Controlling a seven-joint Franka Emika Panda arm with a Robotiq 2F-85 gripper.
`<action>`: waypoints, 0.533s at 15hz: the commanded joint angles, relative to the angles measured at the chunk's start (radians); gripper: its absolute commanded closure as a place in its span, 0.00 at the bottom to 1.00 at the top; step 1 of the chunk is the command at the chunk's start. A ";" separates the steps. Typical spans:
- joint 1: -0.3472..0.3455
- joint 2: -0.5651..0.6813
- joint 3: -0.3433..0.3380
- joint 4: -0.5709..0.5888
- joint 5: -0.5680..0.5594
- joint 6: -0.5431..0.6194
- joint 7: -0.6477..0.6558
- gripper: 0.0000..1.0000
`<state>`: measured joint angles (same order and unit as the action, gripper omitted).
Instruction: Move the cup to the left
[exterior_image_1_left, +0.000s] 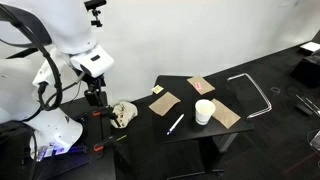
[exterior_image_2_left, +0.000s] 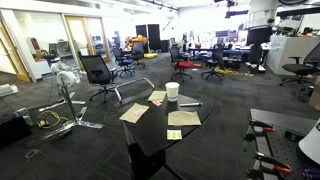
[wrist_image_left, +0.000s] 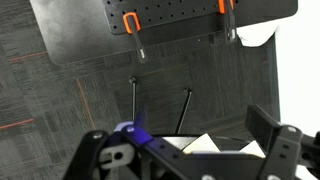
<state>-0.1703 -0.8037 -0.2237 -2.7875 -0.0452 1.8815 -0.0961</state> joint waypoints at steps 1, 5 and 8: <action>-0.009 0.002 0.009 0.001 0.007 -0.001 -0.006 0.00; -0.009 0.002 0.009 0.001 0.007 -0.001 -0.006 0.00; -0.001 0.024 0.013 0.033 0.007 0.042 -0.007 0.00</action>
<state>-0.1703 -0.8034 -0.2232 -2.7863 -0.0448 1.8857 -0.0961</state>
